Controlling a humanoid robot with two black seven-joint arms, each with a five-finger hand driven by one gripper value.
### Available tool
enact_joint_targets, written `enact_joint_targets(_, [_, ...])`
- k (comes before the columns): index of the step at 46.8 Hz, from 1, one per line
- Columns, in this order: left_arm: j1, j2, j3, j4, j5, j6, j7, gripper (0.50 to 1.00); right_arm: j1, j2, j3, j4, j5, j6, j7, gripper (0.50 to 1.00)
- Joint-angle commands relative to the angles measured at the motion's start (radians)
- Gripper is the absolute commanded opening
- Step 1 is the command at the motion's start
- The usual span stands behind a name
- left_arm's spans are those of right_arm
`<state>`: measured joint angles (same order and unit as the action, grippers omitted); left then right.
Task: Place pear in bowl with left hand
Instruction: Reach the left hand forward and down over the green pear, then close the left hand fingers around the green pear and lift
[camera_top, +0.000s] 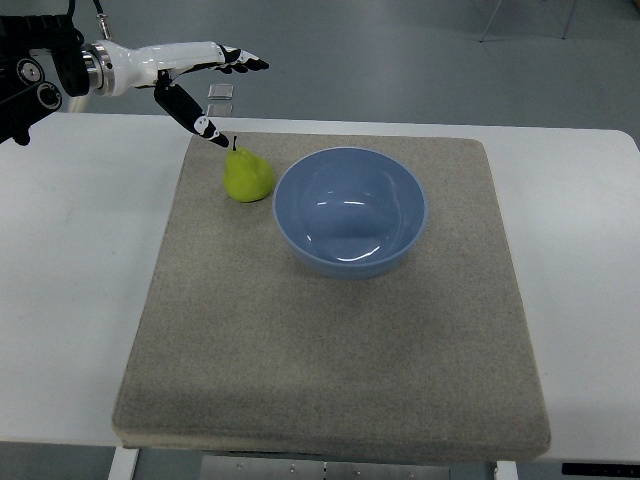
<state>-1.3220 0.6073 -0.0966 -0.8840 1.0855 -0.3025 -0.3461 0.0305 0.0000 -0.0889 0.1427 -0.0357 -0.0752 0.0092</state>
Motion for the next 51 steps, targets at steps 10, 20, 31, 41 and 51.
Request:
enact_joint_targets(10, [0.010, -0.018, 0.037, 0.037, 0.048, 0.006, -0.010, 0.992, 0.000, 0.000, 0.000, 0.000, -0.001, 0.000, 0.000, 0.924])
enact_joint_targets(20, [0.052, -0.046, 0.038, 0.092, 0.053, 0.009, -0.010, 0.992, 0.000, 0.000, 0.000, 0.000, 0.000, 0.000, 0.000, 0.924])
enact_joint_targets(31, [0.060, -0.089, 0.067, 0.109, 0.056, 0.019, -0.008, 0.990, 0.000, 0.000, 0.000, 0.000, 0.000, 0.000, 0.000, 0.924])
enact_joint_targets(41, [0.069, -0.179, 0.080, 0.211, 0.059, 0.019, -0.008, 0.988, -0.001, 0.000, 0.000, 0.000, 0.000, 0.000, 0.000, 0.926])
enact_joint_targets(51, [0.066, -0.261, 0.094, 0.309, 0.114, 0.040, -0.010, 0.986, -0.001, 0.000, 0.000, 0.000, 0.000, 0.000, 0.000, 0.924])
